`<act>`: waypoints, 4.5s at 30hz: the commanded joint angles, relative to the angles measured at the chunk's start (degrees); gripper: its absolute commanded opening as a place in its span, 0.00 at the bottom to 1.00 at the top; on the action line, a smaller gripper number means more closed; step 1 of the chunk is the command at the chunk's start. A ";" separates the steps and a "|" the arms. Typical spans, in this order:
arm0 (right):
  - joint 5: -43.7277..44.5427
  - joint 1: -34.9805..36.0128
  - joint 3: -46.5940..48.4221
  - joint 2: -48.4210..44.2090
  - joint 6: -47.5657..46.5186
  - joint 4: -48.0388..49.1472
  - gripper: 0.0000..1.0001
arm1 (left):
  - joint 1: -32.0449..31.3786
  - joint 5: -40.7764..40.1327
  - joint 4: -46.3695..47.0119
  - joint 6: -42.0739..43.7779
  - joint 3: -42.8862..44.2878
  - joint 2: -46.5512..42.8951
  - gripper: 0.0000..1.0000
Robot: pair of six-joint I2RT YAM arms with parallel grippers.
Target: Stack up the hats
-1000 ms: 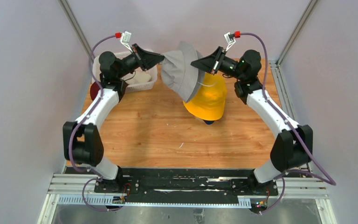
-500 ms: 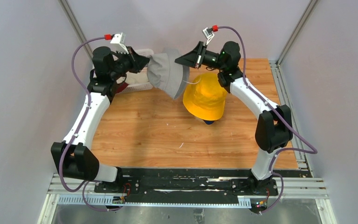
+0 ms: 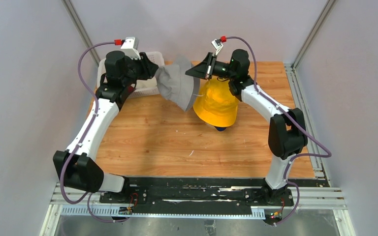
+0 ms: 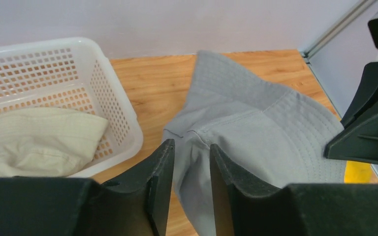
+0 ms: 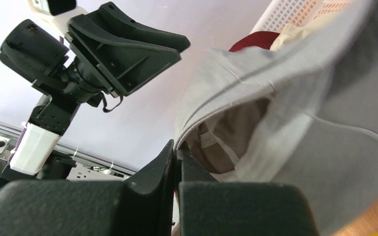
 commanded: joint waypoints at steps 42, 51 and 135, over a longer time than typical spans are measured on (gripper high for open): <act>-3.26 3.68 15.04 10.46 5.62 5.06 0.01 | -3.67 -12.84 -1.33 4.34 2.31 -6.69 0.58; -2.87 -0.05 6.63 3.82 3.68 5.84 0.01 | -3.66 -12.52 -0.81 4.10 1.25 -7.13 0.58; 1.29 -30.17 -36.99 -12.28 -19.15 -11.37 0.01 | -21.60 -9.59 44.94 -10.06 -30.05 7.93 0.60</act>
